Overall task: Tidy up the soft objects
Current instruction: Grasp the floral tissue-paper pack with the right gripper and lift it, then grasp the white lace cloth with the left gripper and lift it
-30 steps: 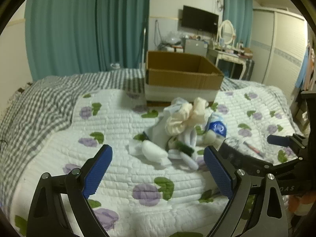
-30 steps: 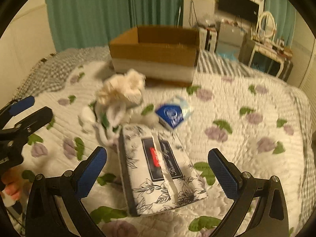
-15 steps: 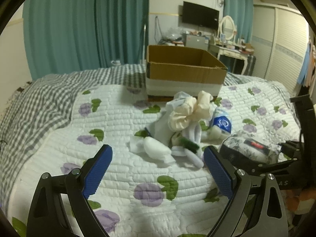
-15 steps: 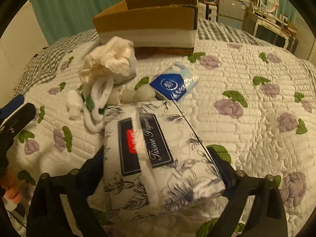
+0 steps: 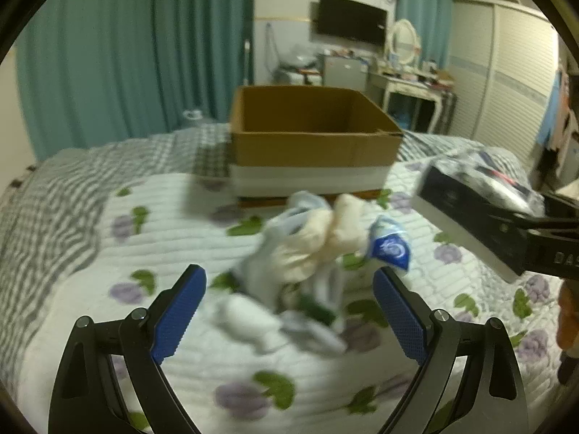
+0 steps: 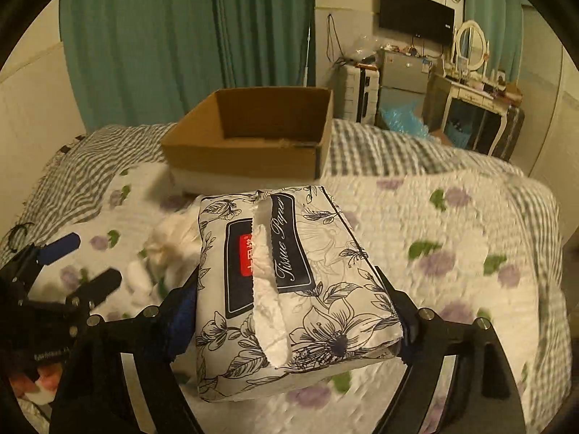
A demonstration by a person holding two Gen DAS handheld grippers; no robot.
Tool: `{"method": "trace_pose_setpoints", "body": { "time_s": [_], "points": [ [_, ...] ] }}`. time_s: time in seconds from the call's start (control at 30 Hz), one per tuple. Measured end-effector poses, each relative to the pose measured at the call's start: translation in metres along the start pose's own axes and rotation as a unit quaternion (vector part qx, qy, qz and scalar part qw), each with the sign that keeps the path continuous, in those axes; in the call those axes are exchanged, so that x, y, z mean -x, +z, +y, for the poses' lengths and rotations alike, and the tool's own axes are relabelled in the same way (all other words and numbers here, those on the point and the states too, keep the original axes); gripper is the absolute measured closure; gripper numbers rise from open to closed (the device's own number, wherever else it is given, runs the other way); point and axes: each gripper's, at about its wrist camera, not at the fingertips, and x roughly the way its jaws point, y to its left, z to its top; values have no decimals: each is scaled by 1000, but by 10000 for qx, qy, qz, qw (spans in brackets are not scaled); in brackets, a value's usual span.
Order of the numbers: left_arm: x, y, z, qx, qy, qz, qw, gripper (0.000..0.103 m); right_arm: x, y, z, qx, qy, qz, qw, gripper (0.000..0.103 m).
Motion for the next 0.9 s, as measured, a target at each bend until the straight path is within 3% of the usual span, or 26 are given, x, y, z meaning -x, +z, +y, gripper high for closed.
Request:
{"method": "trace_pose_setpoints", "body": {
  "time_s": [0.27,0.3,0.33,0.4,0.53,0.63,0.7,0.9],
  "points": [
    [-55,20,-29,-131,-213,355,9991,10,-37,10,-16,110,-197,135,9997,19],
    [-60,21,-30,-133,-215,373,9990,15,-40,9,-20,77,-187,156,9997,19],
    [-66,23,-31,-142,-189,391,9990,26,-44,8,-24,45,-187,186,9996,19],
    [-77,23,-30,-175,-100,475,9987,31,-47,6,-29,-5,-183,207,9996,19],
    [-80,18,-29,-328,-34,501,9982,59,-47,4,-35,-50,-160,171,9997,19],
    [-73,18,-27,-383,-92,474,9981,73,-43,4,-33,-25,-172,130,9998,19],
    [-67,20,-22,-312,-156,486,9982,78,-38,3,-31,-52,-116,111,9999,19],
    [-35,33,-15,-301,-264,224,9989,79,-11,9,-25,-100,-27,-113,9999,19]
  ]
}}
